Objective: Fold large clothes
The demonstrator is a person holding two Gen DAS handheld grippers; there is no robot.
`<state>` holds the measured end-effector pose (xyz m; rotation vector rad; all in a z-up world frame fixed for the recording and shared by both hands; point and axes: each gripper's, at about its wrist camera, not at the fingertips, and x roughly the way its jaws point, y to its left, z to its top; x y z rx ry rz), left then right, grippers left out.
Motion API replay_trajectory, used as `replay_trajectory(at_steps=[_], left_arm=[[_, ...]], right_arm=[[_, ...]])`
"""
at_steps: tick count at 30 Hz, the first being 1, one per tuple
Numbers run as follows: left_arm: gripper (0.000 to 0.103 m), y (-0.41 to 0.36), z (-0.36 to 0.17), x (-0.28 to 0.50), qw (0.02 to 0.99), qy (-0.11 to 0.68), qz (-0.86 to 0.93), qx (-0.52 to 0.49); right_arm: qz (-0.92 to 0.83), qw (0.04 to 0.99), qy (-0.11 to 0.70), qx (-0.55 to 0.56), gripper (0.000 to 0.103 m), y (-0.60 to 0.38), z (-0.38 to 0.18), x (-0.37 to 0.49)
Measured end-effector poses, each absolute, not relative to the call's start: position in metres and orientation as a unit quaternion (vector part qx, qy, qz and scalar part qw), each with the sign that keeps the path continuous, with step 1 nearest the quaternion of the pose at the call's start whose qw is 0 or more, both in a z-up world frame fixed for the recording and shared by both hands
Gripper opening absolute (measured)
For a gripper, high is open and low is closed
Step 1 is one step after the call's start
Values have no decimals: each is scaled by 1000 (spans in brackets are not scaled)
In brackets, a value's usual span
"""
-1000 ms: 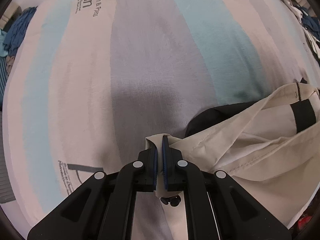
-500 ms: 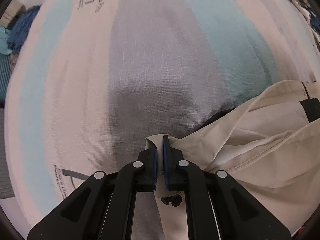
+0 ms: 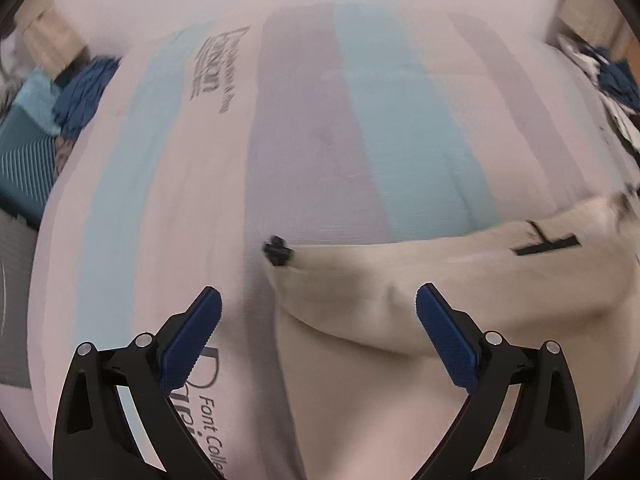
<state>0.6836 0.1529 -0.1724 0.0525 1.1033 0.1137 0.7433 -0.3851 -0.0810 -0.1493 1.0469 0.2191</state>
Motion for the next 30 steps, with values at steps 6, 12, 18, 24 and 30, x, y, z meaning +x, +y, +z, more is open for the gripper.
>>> replay_trajectory(at_steps=[6, 12, 18, 24, 30], left_arm=[[96, 87, -159, 663, 858, 514, 0, 22], [96, 21, -189, 662, 845, 532, -50, 23], [96, 1, -231, 704, 840, 540, -49, 16], [98, 7, -256, 728, 848, 528, -39, 5], [98, 6, -271, 729, 849, 526, -39, 5]], right_arm=[[163, 836, 514, -105, 79, -343, -67, 696], [164, 791, 576, -122, 79, -302, -115, 684], [133, 786, 595, -100, 78, -285, -159, 717], [119, 789, 595, -92, 84, -283, -191, 737], [117, 800, 579, -110, 90, -276, -212, 735]])
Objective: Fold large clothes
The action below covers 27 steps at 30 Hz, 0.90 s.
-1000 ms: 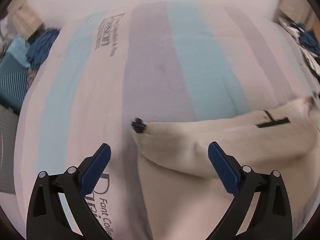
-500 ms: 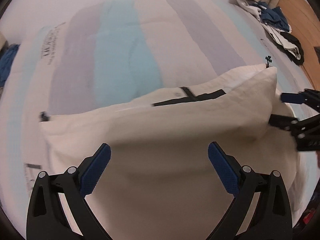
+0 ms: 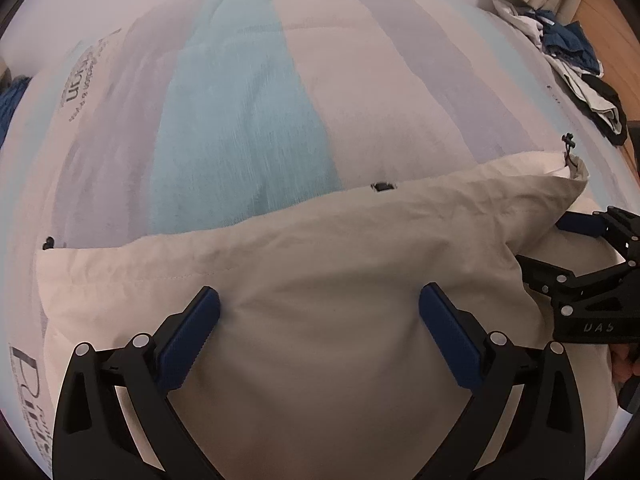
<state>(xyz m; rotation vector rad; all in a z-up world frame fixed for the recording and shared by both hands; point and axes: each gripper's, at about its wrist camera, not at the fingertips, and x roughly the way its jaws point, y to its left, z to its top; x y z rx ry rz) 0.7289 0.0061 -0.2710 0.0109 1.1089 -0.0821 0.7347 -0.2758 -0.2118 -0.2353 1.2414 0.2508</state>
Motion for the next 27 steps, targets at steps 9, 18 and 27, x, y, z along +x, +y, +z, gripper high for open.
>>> replay_trajectory(at_steps=[9, 18, 27], left_arm=[[97, 10, -229, 698, 854, 519, -20, -27], [97, 5, -216, 634, 856, 515, -18, -36], [97, -1, -258, 620, 841, 540, -12, -5]], right_arm=[[119, 823, 551, -59, 88, -284, -163, 713], [136, 818, 556, -60, 88, -282, -136, 646], [124, 814, 557, -107, 96, -282, -180, 611]])
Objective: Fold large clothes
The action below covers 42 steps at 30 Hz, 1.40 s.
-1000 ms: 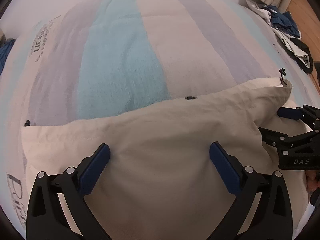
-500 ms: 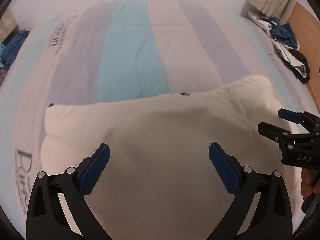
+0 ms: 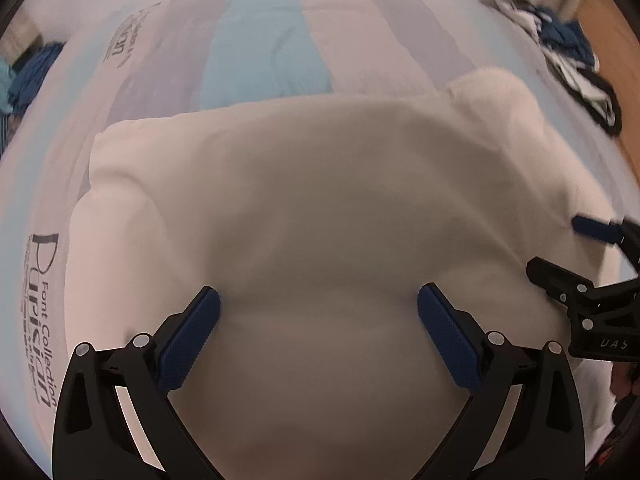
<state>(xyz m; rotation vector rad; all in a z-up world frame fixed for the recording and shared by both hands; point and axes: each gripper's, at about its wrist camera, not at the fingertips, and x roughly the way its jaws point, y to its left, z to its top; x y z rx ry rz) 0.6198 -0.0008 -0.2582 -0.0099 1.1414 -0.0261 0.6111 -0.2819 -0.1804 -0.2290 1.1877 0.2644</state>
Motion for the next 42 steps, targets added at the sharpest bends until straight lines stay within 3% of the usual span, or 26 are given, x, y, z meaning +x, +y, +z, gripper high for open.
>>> replay_trajectory(at_steps=[11, 23, 42], left_arm=[[98, -8, -291, 613, 853, 520, -9, 41], [97, -7, -239, 558, 865, 502, -21, -8], [98, -21, -295, 549, 840, 542, -9, 30]], right_arm=[[110, 839, 517, -131, 97, -280, -219, 595], [135, 836, 524, -95, 96, -290, -163, 554], [134, 768, 622, -69, 97, -293, -237, 586]])
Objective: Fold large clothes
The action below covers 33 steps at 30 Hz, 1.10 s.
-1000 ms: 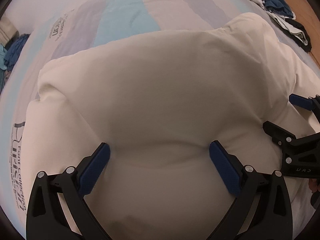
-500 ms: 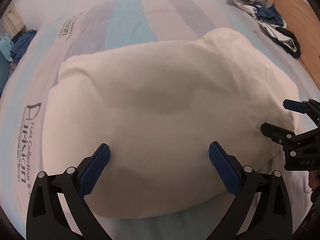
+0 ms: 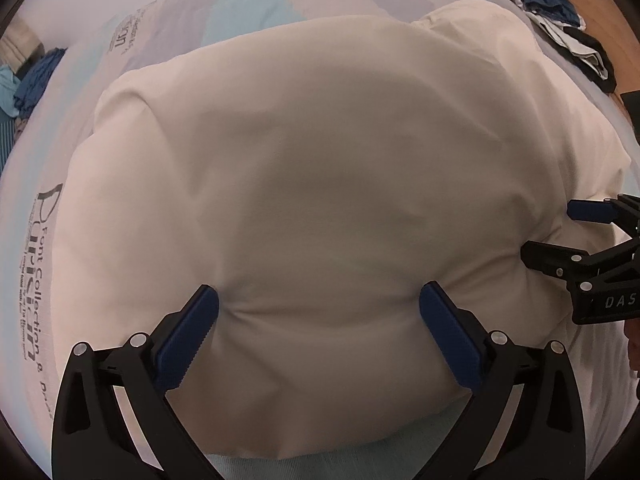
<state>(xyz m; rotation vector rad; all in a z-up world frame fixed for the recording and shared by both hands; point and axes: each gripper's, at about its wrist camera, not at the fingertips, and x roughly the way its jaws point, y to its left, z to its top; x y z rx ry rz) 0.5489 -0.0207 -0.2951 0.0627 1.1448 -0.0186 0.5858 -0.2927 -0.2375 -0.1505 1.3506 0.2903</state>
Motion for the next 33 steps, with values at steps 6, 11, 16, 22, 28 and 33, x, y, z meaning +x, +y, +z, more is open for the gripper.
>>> replay_trajectory(at_steps=[6, 11, 16, 22, 28, 33], left_arm=[[98, -21, -298, 549, 840, 542, -10, 29], [97, -14, -284, 551, 835, 549, -36, 15], [97, 32, -251, 550, 838, 545, -16, -6], [97, 129, -244, 565, 824, 562, 25, -61], [97, 171, -281, 593, 770, 611, -71, -170], [98, 161, -298, 596, 756, 626, -97, -163]], right_arm=[[132, 770, 621, -70, 98, -294, -241, 589], [132, 769, 621, -70, 97, -295, -230, 592], [137, 783, 602, -76, 96, -298, -202, 590], [155, 806, 565, -77, 96, -282, -166, 605], [162, 801, 569, -88, 96, -251, -172, 639], [153, 792, 587, -69, 96, -264, -184, 640]])
